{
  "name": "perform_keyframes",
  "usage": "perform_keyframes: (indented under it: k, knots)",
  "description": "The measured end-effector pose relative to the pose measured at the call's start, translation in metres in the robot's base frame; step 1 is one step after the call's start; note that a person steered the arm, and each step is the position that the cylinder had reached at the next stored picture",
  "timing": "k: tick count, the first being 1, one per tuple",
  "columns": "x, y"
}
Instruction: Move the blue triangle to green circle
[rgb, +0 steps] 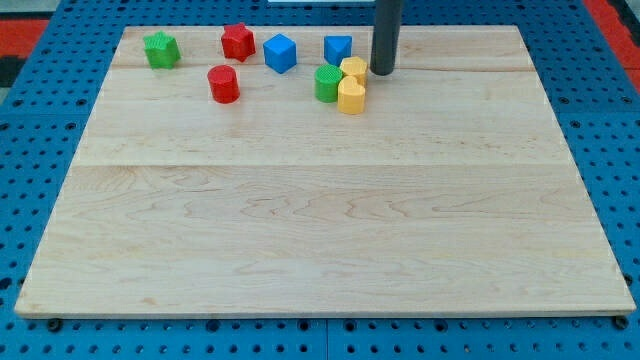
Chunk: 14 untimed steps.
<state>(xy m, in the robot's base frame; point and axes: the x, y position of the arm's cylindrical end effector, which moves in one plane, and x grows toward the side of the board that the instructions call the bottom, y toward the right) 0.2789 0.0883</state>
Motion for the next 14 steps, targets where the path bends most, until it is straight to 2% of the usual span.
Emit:
perform_keyframes:
  k: [1,2,5,9,11,14]
  knots:
    - [-0.030,0.019]
    - [-0.049,0.006]
    - [-0.050,-0.096]
    - [-0.041,-0.148]
    - [-0.021,-0.131]
    - [-0.019,-0.124]
